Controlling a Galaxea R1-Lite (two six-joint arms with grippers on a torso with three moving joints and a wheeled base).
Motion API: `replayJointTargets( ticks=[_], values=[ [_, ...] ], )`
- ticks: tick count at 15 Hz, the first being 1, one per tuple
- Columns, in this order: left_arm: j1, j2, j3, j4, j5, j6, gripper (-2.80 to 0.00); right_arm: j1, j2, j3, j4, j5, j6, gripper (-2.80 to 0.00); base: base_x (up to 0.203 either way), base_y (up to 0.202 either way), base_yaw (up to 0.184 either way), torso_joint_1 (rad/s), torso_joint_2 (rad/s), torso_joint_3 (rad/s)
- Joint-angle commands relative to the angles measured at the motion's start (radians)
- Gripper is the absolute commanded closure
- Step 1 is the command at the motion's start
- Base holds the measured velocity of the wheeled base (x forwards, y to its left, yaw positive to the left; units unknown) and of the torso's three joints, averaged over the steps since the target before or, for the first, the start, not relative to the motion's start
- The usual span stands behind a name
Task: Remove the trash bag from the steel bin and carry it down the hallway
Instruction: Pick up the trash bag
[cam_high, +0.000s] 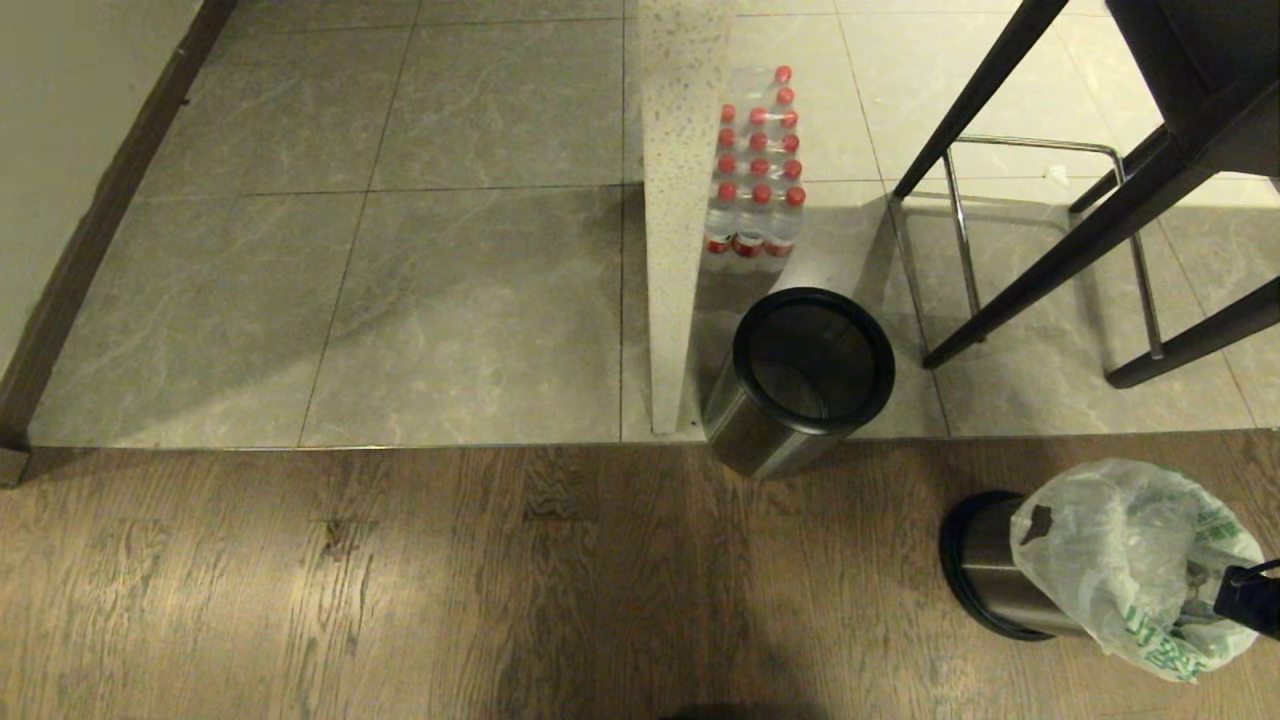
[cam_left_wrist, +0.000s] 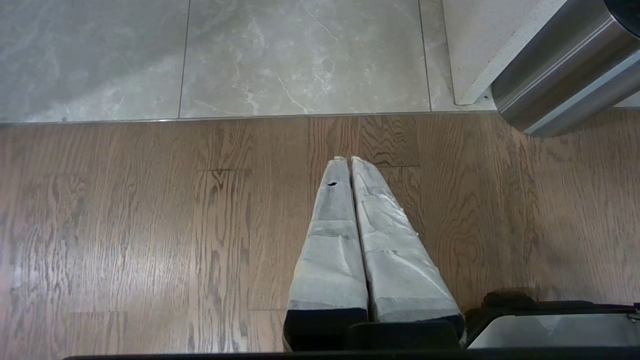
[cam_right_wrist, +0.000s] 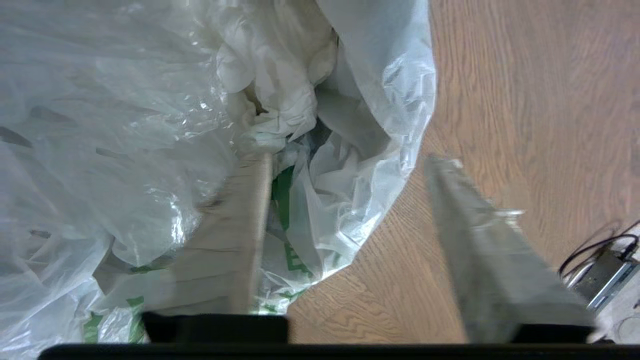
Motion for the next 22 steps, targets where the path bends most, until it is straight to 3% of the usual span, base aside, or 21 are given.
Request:
replayJointTargets(
  ticks=[1, 10, 14, 21, 22],
  values=[
    [0.0, 0.001, 0.0, -0.001, 0.0, -0.001, 0.0, 0.006, -0.014, 0.008, -0.005, 0.0, 0.001, -2.8, 0.0, 0.0, 0.0, 0.0, 0.0, 0.0],
    [0.0, 0.001, 0.0, -0.001, 0.0, -0.001, 0.0, 0.017, 0.043, -0.008, 0.021, 0.011, 0.032, -2.8, 0.0, 0.0, 0.0, 0.0, 0.0, 0.0],
    [0.001, 0.001, 0.0, -0.001, 0.0, -0.001, 0.0, 0.04, 0.078, -0.05, 0.016, 0.048, 0.121, -2.8, 0.0, 0.0, 0.0, 0.0, 0.0, 0.0],
    [0.0, 0.001, 0.0, -0.001, 0.0, -0.001, 0.0, 0.046, -0.031, -0.016, 0.036, 0.068, 0.111, -2.8, 0.0, 0.0, 0.0, 0.0, 0.0, 0.0],
    [0.0, 0.001, 0.0, -0.001, 0.0, -0.001, 0.0, 0.047, -0.028, -0.011, 0.036, 0.073, 0.109, 0.0, 0.0, 0.0, 0.0, 0.0, 0.0, 0.0]
  ],
)
